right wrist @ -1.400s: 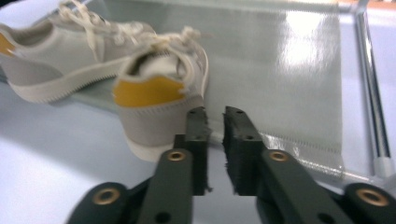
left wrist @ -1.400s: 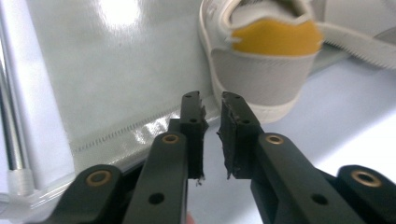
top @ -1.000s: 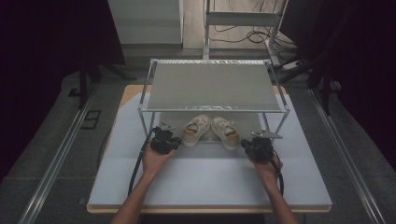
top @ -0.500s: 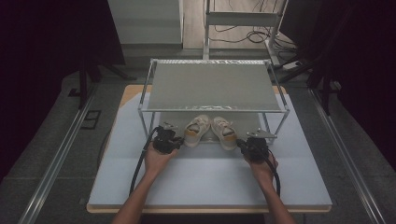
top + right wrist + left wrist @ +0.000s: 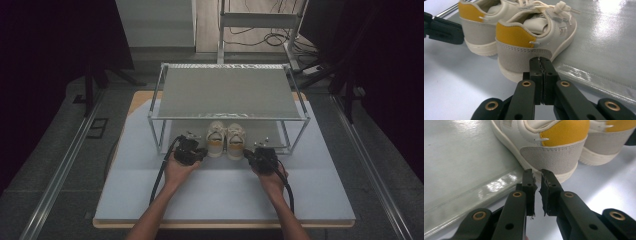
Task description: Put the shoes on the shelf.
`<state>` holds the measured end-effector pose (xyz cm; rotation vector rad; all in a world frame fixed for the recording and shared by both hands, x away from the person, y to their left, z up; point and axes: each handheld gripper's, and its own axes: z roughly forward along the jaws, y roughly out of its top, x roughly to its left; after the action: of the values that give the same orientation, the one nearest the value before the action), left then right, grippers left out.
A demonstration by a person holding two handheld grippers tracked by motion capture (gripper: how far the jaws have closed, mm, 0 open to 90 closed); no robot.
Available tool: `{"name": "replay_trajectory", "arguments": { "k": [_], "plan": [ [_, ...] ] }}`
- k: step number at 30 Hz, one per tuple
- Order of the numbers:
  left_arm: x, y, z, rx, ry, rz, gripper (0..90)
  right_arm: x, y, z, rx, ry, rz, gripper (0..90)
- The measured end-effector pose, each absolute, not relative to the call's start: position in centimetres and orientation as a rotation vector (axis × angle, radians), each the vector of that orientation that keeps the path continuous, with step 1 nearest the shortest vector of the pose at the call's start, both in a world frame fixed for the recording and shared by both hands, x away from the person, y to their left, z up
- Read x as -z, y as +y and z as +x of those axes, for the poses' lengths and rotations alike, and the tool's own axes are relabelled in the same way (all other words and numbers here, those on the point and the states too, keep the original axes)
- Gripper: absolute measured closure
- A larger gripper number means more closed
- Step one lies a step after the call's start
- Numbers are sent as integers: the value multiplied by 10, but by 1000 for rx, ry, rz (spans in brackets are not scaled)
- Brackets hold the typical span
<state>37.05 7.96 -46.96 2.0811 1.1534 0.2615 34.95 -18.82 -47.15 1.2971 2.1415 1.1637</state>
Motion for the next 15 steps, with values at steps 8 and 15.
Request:
{"name": "replay_trajectory", "arguments": {
  "k": [8,15],
  "plan": [
    [468,69,378,-283,1126,2111,804,472,-185,351,-1171,2150,1286,888],
    [469,70,388,-265,1149,2103,801,471,-185,352,-1170,2157,1283,887]
  ]
}}
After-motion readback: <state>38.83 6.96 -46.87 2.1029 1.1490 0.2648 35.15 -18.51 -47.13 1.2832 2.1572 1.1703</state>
